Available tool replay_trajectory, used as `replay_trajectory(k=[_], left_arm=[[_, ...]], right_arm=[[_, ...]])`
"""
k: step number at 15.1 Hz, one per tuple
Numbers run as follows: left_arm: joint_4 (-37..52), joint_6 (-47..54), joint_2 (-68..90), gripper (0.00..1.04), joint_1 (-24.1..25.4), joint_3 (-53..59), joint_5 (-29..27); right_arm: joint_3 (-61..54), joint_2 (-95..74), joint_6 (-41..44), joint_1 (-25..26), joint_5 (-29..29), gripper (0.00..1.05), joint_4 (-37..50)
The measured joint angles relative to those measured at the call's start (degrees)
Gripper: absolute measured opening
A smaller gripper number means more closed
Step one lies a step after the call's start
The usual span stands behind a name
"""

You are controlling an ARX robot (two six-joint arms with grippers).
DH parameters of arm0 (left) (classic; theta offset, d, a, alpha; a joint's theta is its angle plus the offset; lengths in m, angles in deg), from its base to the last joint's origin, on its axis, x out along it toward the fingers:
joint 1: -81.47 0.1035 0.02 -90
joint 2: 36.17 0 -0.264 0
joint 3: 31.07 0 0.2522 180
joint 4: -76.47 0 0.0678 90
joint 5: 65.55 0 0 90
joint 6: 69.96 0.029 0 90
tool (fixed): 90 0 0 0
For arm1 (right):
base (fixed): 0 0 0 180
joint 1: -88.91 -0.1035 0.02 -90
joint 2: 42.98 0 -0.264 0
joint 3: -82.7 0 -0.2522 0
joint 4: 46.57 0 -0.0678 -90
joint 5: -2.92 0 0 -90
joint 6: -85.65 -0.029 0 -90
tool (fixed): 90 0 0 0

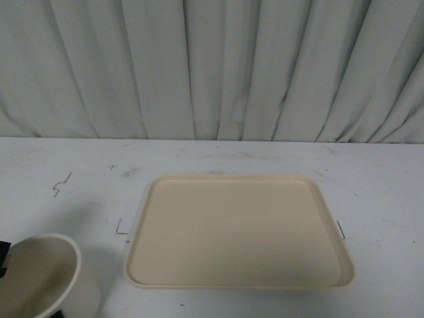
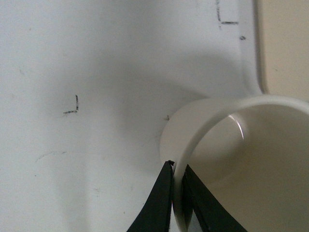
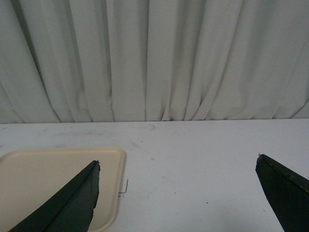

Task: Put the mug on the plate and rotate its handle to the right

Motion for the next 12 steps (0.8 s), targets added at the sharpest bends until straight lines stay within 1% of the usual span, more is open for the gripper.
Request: replay_trajectory(k=[3, 4, 5, 6, 9, 11, 12], left_arm=[[-5.0, 0.0, -6.0, 0.03, -3.7, -1.2, 0.6], [-6.1, 0.0, -7.1, 0.03, -6.7, -3.9, 0.4], [-6.8, 0.0, -6.8, 0.03, -10.8, -7.4, 0.2], [-6.9, -0.3, -3.4, 0.03, -18.0, -13.3, -1.5], [-6.2, -1.6, 7.3, 0.03, -28.5, -23.5, -2.6], [-5.9, -1.5, 13.3, 0.03, -32.8, -27.9, -2.7], [-6.0, -1.0, 15.6, 0.03, -34.0, -29.4, -2.5]], right_arm=[[0.0, 0.0, 0.0, 0.0, 0.0, 0.98, 0.0], [0.0, 0.0, 0.0, 0.0, 0.0, 0.98, 0.0], [0.0, 0.0, 0.0, 0.0, 0.0, 0.98, 0.0], [0.0, 0.0, 0.0, 0.0, 0.0, 0.98, 0.0], [0.0, 0.0, 0.0, 0.0, 0.0, 0.98, 0.0], [0.0, 0.0, 0.0, 0.0, 0.0, 0.98, 0.0], [0.0, 0.0, 0.0, 0.0, 0.0, 0.98, 0.0]])
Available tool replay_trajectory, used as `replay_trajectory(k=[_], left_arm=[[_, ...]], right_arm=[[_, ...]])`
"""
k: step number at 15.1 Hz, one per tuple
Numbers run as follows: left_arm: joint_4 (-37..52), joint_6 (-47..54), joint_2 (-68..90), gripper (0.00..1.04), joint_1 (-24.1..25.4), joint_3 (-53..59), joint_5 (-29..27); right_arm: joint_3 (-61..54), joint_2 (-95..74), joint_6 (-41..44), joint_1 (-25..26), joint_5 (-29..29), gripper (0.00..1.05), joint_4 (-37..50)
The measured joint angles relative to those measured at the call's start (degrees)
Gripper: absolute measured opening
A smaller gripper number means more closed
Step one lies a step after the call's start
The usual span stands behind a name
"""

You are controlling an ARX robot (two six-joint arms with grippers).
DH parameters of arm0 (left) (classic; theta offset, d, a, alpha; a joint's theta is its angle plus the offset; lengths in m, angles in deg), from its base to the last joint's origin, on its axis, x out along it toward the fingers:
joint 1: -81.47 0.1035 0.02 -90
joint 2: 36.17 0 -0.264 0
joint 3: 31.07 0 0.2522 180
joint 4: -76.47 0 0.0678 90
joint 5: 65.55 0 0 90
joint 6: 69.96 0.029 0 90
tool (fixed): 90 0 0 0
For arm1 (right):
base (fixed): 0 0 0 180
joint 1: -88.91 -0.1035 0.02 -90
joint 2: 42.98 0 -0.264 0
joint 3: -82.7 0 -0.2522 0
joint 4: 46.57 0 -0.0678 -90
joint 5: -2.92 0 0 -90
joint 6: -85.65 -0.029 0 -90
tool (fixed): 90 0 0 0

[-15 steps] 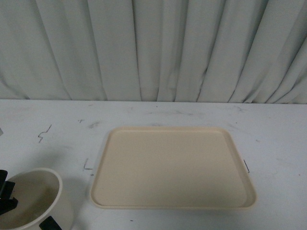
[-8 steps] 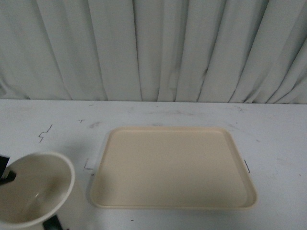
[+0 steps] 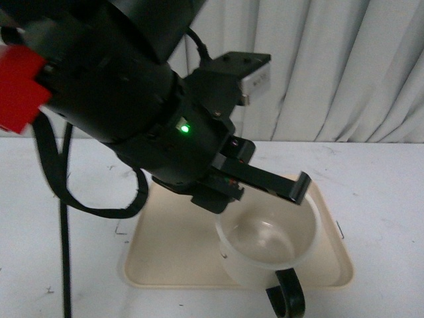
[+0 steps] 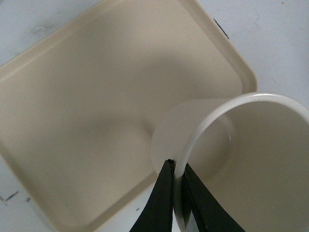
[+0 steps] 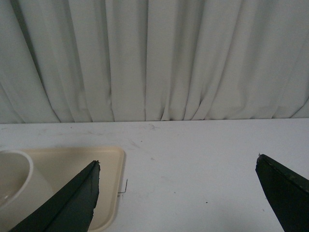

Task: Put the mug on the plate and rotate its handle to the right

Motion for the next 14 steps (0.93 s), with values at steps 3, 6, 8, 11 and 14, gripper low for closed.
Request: replay_trajectory(k=[3, 6, 8, 11, 14], left_arm=[[-0.6, 1.6, 6.6, 0.03, 0.1, -5.4, -0.2], [-2.9, 2.6, 12.1, 0.03, 0.9, -10.6, 0.6], [-4.7, 3.9, 15.1, 0.03, 1.6, -13.8, 1.1], [-6.2, 4.1, 17.3, 0.03, 2.7, -16.1, 1.4], [-6.5, 4.1, 17.7, 0.36, 3.9, -17.1, 1.7]], right_arm=[[0.0, 0.0, 0.0, 0.0, 0.0, 0.98, 0.0], [0.0, 0.0, 0.0, 0.0, 0.0, 0.98, 0.0], [0.0, 0.0, 0.0, 0.0, 0.0, 0.98, 0.0], [0.0, 0.0, 0.0, 0.0, 0.0, 0.98, 0.0], [0.0, 0.0, 0.0, 0.0, 0.0, 0.98, 0.0]])
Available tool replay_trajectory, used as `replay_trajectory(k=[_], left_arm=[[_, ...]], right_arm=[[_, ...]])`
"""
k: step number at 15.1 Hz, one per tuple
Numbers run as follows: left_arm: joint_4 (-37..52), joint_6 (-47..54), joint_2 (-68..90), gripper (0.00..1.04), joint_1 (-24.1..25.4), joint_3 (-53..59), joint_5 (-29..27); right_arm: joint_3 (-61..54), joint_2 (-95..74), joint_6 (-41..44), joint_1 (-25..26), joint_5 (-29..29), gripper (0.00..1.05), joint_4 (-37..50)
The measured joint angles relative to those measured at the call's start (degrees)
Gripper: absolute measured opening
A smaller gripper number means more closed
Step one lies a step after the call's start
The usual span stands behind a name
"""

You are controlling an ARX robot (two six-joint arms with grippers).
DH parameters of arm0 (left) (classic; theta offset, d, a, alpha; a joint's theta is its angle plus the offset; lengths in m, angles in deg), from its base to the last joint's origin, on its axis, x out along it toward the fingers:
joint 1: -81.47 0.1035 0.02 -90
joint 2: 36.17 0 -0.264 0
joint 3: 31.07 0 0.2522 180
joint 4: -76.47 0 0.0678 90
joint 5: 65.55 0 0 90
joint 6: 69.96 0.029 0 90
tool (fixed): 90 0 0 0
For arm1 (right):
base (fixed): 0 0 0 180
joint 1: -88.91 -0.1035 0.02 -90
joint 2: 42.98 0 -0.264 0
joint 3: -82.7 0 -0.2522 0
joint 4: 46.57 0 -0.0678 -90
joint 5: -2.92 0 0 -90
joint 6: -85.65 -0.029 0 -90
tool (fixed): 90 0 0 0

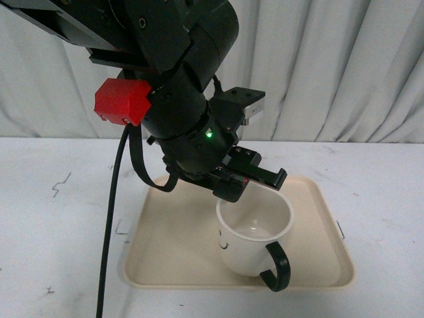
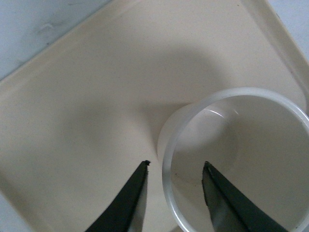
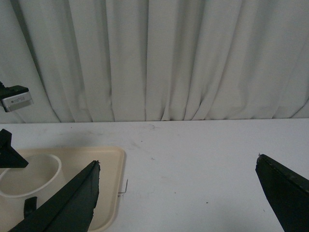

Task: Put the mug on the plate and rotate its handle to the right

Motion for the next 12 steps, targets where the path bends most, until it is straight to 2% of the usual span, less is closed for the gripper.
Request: replay_trajectory(k=[1, 2, 3, 4, 5, 6, 7, 8, 12], left_arm=[[2.7, 0.2, -4.4, 0.6, 1.0, 3.9, 3.3], [9.5, 1.0, -10.7, 0.72, 2.1, 9.7, 6.3], [16.7, 2.3, -16.7, 0.81, 3.0, 14.8, 6.2], [25.0, 3.4, -24.9, 0.95, 3.8, 18.9, 4.9], [52.2, -0.9, -29.1, 0.79, 3.5, 28.5, -14.6], [60.5, -3.1, -30.8, 0.69, 4.7, 36.5, -22.0], [66.8, -4.2, -31.3, 0.6, 6.3, 43.8, -25.4], [73.1, -5.3, -34.7, 0.43, 9.9, 51.5, -25.2], [76.4, -6.2, -46.4, 0.07, 14.1, 61.1, -20.3]], right_arm=[[0.0, 0.0, 0.0, 0.0, 0.0, 0.98, 0.0], [0.0, 0.0, 0.0, 0.0, 0.0, 0.98, 0.0], [0.0, 0.0, 0.0, 0.0, 0.0, 0.98, 0.0], [0.0, 0.0, 0.0, 0.0, 0.0, 0.98, 0.0], [0.0, 0.0, 0.0, -0.1, -0.1, 0.98, 0.0], [0.0, 0.0, 0.0, 0.0, 0.0, 0.98, 0.0], [0.0, 0.0, 0.0, 0.0, 0.0, 0.98, 0.0], [0.0, 0.0, 0.0, -0.2, 0.0, 0.98, 0.0], [0.0, 0.0, 0.0, -0.2, 0.0, 0.98, 0.0]])
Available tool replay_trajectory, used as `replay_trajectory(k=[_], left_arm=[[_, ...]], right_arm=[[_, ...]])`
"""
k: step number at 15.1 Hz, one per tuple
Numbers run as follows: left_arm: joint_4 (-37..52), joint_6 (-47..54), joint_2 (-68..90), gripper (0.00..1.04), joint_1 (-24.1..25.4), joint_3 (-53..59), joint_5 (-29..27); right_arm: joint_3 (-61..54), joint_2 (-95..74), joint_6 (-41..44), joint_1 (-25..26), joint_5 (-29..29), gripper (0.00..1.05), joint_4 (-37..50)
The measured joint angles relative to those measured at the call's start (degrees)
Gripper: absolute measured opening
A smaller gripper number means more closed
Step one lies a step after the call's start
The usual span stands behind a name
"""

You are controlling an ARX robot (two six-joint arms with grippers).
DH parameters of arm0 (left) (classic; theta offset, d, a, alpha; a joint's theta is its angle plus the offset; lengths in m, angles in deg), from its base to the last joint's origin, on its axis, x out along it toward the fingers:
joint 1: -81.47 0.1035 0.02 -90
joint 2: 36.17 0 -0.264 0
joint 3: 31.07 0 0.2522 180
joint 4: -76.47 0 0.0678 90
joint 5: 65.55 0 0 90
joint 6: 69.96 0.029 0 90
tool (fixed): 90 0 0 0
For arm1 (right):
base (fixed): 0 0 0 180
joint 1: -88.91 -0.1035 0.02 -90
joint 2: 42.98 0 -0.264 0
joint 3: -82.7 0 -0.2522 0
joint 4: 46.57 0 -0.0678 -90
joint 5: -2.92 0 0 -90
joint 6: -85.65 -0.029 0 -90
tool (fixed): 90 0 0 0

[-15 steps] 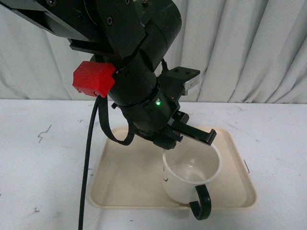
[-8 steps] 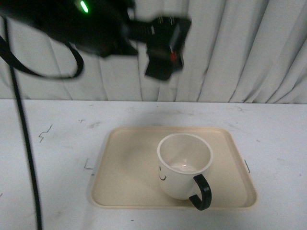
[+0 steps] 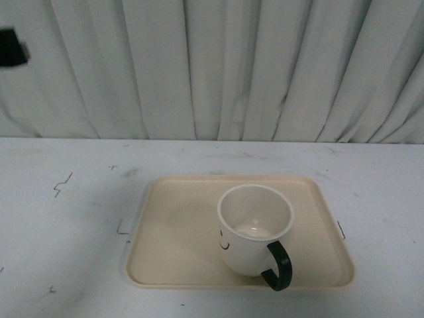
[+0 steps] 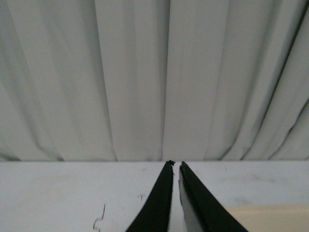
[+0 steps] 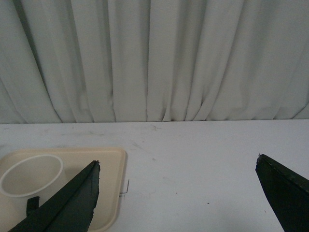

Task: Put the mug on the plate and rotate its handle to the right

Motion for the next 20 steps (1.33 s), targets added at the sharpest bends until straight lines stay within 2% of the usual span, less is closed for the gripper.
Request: replay_trajectory(k=[1, 5, 10, 11, 12, 20], left_arm=[[-1.0, -0.1, -1.5, 0.02, 1.2, 3.6, 1.6], [-2.5, -0.2, -11.0, 0.02, 5.2, 9.7, 4.9], [-9.4, -0.2, -23.1, 0.02, 8.7, 15.6, 8.5], [-5.7, -0.2, -23.3, 0.02, 11.8, 17.8, 12.6], [-9.5, -0.2, -25.1, 0.02, 13.7, 19.3, 12.7], [-30.2, -0.2, -49.0, 0.02, 13.3, 20.1, 13.5]], right_arm=[[0.0, 0.0, 0.0, 0.0, 0.0, 0.98, 0.0], [0.0, 0.0, 0.0, 0.0, 0.0, 0.98, 0.0], [0.0, 0.0, 0.0, 0.0, 0.0, 0.98, 0.0], [0.0, 0.0, 0.0, 0.0, 0.0, 0.98, 0.0], [0.0, 0.0, 0.0, 0.0, 0.0, 0.98, 0.0], [0.0, 0.0, 0.0, 0.0, 0.0, 0.98, 0.0]])
